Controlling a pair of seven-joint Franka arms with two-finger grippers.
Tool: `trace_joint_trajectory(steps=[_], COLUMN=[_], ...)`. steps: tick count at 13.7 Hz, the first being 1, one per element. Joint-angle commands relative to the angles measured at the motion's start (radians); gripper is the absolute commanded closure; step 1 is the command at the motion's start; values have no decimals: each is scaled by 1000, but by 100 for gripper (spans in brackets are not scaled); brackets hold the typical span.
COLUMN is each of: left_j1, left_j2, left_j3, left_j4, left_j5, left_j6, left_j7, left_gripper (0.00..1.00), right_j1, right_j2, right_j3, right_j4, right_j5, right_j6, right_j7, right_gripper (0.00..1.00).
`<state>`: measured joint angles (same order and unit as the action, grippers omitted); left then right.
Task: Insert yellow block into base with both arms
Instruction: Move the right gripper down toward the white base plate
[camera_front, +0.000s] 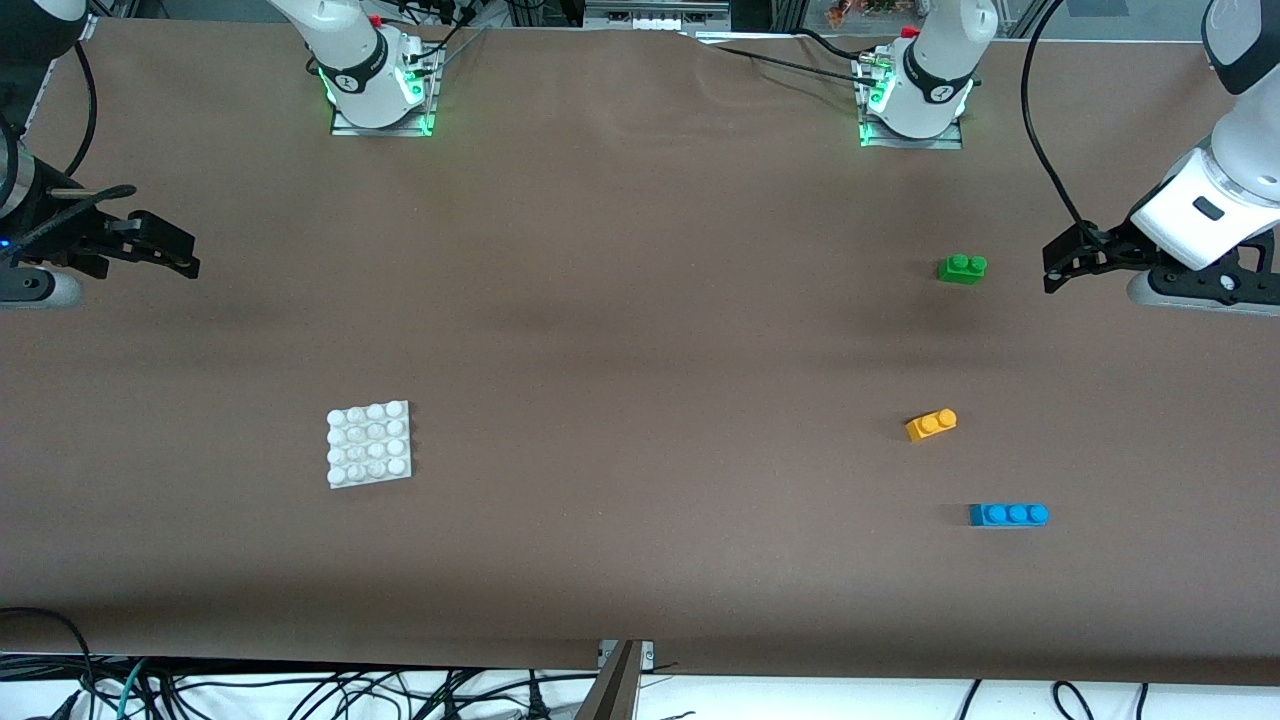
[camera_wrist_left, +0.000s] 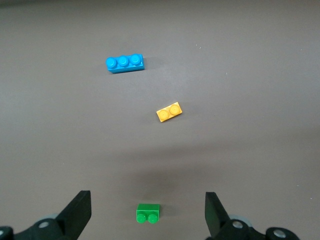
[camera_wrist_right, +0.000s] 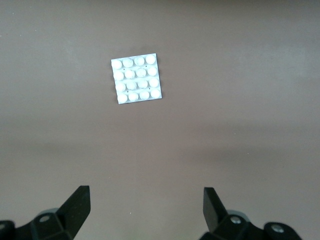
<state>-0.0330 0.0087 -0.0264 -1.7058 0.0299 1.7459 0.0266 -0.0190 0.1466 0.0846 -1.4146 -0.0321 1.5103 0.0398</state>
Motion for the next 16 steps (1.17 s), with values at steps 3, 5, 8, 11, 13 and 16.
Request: trace_joint_trajectory(steps=[3,5,8,11,13,16], left_j1=[-4,-4,-4,-4,-4,-4], left_j2=[14,14,14,14,14,14], left_j3=[-1,0,0,0,0,0], left_j4=[31,31,31,31,31,31], left_j5=[12,12,4,4,4,4], left_j6=[-17,-17,-17,-17,-17,-17], left_j7=[1,1,1,1,1,1], left_gripper=[0,0,0,0,0,0], right_j1=[1,2,1,2,1,1], right_j2=[-6,-5,-5,-5,-4,-2], right_j3=[1,1,1,1,1,0], right_j4=[2,2,2,2,2,2], right_j5=[12,12,12,11,11,9], right_j6=[-1,1,2,2,2,4], right_j7=[8,11,11,9,9,6], right_gripper=[0,0,0,0,0,0])
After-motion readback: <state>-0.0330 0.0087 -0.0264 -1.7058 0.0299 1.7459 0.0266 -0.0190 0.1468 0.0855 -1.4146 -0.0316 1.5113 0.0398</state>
